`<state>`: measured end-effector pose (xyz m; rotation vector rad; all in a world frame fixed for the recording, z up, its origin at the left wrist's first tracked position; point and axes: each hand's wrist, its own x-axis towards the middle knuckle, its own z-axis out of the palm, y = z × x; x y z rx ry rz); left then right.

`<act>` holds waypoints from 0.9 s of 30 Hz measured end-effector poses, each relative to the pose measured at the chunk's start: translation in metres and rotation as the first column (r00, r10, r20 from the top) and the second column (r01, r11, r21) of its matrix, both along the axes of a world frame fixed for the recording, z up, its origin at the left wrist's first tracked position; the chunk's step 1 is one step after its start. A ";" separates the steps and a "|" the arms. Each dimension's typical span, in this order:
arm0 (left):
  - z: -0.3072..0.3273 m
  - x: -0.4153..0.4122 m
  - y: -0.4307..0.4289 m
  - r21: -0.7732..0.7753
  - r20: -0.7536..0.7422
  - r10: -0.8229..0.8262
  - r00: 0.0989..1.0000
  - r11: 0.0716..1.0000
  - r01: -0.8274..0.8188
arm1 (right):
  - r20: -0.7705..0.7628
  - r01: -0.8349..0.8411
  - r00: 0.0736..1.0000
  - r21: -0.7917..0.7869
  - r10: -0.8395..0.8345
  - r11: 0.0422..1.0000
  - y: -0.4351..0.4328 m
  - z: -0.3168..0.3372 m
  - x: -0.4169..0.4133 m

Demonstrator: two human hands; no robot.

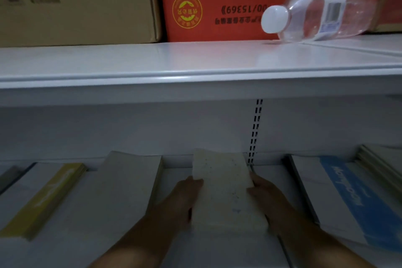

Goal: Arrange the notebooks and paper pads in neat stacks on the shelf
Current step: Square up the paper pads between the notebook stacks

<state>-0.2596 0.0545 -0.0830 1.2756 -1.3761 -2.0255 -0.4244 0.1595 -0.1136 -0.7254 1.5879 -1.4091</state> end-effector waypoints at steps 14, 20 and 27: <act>0.001 -0.024 -0.044 0.085 -0.042 0.135 0.990 0.988 -0.131 | 0.072 0.132 0.989 0.009 -0.132 0.991 -0.025 0.018 -0.002; 0.022 -0.023 -0.034 0.064 -0.029 0.120 0.992 0.991 -0.118 | 0.147 0.160 0.976 0.030 -0.162 0.987 -0.031 0.017 -0.007; 0.011 0.006 0.002 0.211 -0.054 0.046 0.997 0.977 -0.034 | -0.112 0.107 0.989 0.138 -0.092 0.985 -0.005 0.011 0.002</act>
